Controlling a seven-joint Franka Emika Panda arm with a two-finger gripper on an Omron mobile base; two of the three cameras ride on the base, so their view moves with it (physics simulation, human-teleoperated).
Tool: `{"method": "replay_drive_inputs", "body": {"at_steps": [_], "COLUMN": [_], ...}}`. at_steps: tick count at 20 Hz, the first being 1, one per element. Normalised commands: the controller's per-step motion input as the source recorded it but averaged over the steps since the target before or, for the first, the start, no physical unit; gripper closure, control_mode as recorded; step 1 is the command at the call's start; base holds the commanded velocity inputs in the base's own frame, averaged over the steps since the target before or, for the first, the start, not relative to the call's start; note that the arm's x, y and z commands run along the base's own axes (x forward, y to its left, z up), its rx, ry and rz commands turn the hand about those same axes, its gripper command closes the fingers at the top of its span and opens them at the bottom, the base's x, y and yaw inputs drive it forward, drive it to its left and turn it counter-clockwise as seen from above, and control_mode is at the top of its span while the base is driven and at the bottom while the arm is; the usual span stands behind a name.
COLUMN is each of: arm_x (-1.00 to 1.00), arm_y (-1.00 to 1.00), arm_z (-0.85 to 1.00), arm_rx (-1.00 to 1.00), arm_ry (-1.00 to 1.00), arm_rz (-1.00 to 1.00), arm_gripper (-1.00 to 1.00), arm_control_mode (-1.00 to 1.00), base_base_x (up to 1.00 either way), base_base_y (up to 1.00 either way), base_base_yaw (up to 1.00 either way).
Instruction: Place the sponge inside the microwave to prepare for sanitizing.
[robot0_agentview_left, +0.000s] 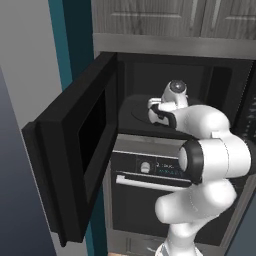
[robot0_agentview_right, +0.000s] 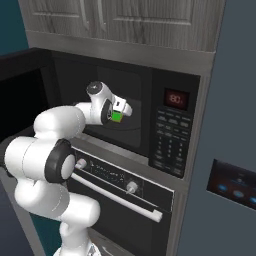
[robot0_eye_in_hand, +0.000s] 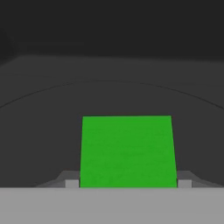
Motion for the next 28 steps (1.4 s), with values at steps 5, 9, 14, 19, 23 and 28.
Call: {"method": "replay_drive_inputs", "body": {"at_steps": [5,9,14,19,23,28], "arm_x": [0.20,0.13,0.04,0.00,-0.01,-0.16], "arm_y": [-0.03,0.00,0.00,0.00,0.03,0.11], "arm_z": [-0.18,-0.21,-0.02,0.02,0.11,0.06], "arm_rx": [0.03,0.04,0.00,-0.01,-0.03,-0.04], "arm_ry": [0.00,0.00,-0.02,-0.02,-0.02,-0.06], "arm_rz": [0.00,0.00,0.00,0.00,0.00,0.00], "arm_gripper": [1.00,-1.00,-1.00,-1.00,-1.00,-1.00], "arm_control_mode": [-1.00,-1.00,-1.00,-1.00,-1.00,-1.00], "base_base_x": [0.00,0.00,0.00,0.00,0.00,0.00], "base_base_y": [0.00,0.00,0.00,0.00,0.00,0.00], "base_base_yaw": [0.00,0.00,0.00,0.00,0.00,0.00]}}
